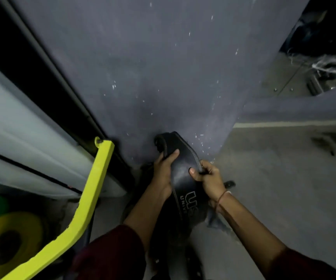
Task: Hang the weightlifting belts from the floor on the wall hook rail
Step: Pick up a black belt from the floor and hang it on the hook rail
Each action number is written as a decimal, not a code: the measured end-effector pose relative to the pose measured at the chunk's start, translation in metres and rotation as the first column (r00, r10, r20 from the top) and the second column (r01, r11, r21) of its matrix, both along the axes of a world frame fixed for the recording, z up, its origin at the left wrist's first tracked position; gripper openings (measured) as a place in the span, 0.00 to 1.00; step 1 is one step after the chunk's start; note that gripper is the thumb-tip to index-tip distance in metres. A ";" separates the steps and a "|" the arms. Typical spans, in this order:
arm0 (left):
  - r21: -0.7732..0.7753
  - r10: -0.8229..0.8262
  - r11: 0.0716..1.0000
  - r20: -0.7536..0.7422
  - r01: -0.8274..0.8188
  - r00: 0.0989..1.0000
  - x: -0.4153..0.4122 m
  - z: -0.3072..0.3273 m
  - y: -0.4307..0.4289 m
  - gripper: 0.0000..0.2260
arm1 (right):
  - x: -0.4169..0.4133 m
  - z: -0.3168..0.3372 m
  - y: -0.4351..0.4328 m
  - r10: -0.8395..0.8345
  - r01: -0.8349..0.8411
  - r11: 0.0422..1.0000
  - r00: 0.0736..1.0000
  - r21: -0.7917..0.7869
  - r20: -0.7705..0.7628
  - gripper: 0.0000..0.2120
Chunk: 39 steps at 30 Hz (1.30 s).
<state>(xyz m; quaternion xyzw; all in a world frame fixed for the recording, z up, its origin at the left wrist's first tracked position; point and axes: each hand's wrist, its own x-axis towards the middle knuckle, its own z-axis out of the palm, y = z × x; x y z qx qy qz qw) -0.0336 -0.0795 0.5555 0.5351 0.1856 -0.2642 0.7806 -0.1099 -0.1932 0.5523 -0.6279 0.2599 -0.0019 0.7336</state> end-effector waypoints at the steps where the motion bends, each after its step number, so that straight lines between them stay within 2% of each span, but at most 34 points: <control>1: 0.004 -0.018 1.000 0.037 0.018 0.999 -0.002 0.023 -0.001 0.19 | -0.003 0.019 0.001 -0.007 0.007 1.000 0.999 0.024 0.036 0.06; 7: 0.031 -0.053 0.999 0.343 0.045 0.938 -0.011 0.150 -0.004 0.13 | -0.015 0.129 -0.002 0.001 -0.027 0.995 0.967 0.097 0.254 0.09; 10: -0.005 -0.026 0.999 0.472 0.033 0.881 -0.016 0.203 -0.003 0.08 | -0.013 0.174 -0.003 0.023 -0.043 0.998 0.927 0.046 0.373 0.11; 20: -0.102 0.089 0.995 0.744 -0.019 0.662 -0.011 0.353 0.001 0.05 | 0.032 0.333 -0.002 0.044 0.038 0.993 0.754 -0.110 0.655 0.13; 23: -0.148 0.139 0.988 0.791 -0.034 0.595 0.000 0.395 0.006 0.06 | 0.031 0.336 0.001 0.098 -0.011 0.992 0.715 -0.128 0.692 0.13; 28: -0.208 0.195 0.977 0.829 -0.035 0.525 0.023 0.447 0.020 0.05 | 0.017 0.263 0.011 0.144 -0.049 0.983 0.801 -0.175 0.582 0.12; 31: -0.197 0.170 0.980 0.843 0.000 0.510 0.032 0.457 0.025 0.05 | 0.032 0.307 0.015 0.174 -0.035 0.973 0.755 -0.226 0.632 0.10; 34: -0.174 0.142 0.985 0.851 0.015 0.505 0.033 0.464 0.023 0.03 | 0.050 0.386 0.019 0.110 -0.001 0.990 0.645 -0.143 0.756 0.11; 36: -0.215 0.183 0.977 0.833 0.000 0.522 0.034 0.471 0.022 0.02 | 0.054 0.396 0.019 0.115 -0.025 0.992 0.610 -0.126 0.784 0.12; 37: -0.235 0.200 0.972 0.827 0.001 0.526 0.036 0.475 0.022 0.02 | 0.052 0.381 0.017 0.128 -0.043 0.991 0.621 -0.130 0.773 0.12; 39: -0.252 0.211 0.968 0.826 0.008 0.523 0.041 0.481 0.027 0.02 | 0.042 0.325 0.016 0.157 -0.069 0.986 0.706 -0.153 0.690 0.13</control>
